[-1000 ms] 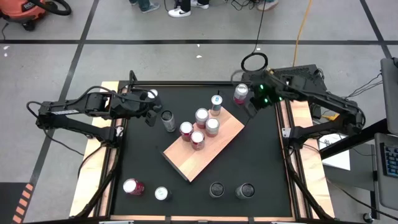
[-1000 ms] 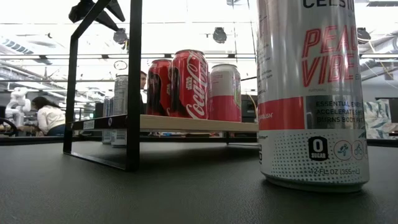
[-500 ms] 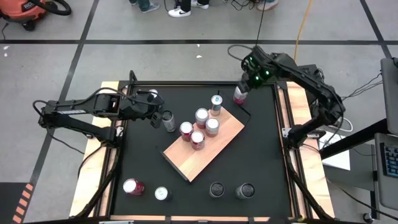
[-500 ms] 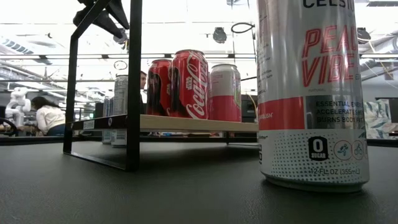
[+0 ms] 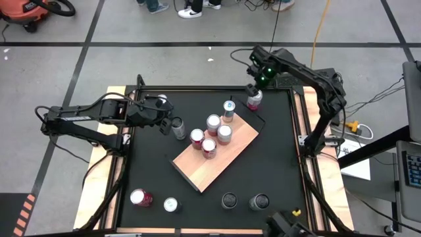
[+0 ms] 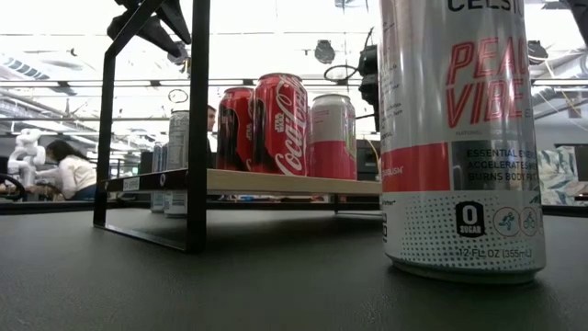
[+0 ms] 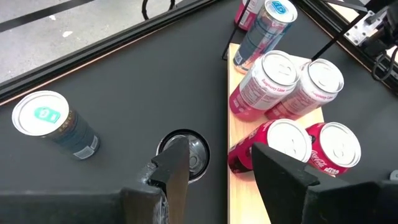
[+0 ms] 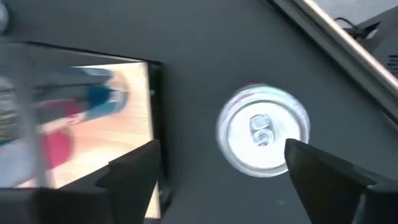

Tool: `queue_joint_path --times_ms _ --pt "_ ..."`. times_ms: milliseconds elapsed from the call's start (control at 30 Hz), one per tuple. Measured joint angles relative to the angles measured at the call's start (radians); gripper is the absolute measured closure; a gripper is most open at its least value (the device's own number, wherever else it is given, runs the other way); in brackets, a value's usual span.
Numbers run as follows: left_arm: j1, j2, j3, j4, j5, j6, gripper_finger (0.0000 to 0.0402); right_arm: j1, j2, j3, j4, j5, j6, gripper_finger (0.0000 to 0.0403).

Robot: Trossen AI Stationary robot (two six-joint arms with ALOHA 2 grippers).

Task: Place canned beverage on shelf
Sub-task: Put the pink white soda can on the shelf aligned with the other pink white soda cans

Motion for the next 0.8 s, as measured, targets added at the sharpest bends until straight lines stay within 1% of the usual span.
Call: queue_joint_path --times_ms 133,267,367,467,800 --pt "0.000 0.000 0.000 0.000 0.000 -0.001 0.0226 0.000 0.027 0.000 0.008 0.073 -0.042 0.0065" --pt "-0.001 0.000 0.000 0.000 -0.002 -0.001 0.0226 -0.001 0.047 0.001 0.013 0.121 -0.087 0.0057" --pt "-0.001 0.000 0.000 0.000 -0.002 -0.001 0.0226 -0.001 0.073 0.001 0.016 0.116 -0.102 0.0057" --pt "-0.001 0.000 0.000 0.000 -0.002 -0.001 0.0226 0.000 0.092 0.001 0.015 0.084 -0.102 0.0057" --pt "-0.001 0.000 0.000 0.000 -0.002 0.000 0.0226 0.000 0.156 0.002 -0.025 0.095 -0.102 0.0057"
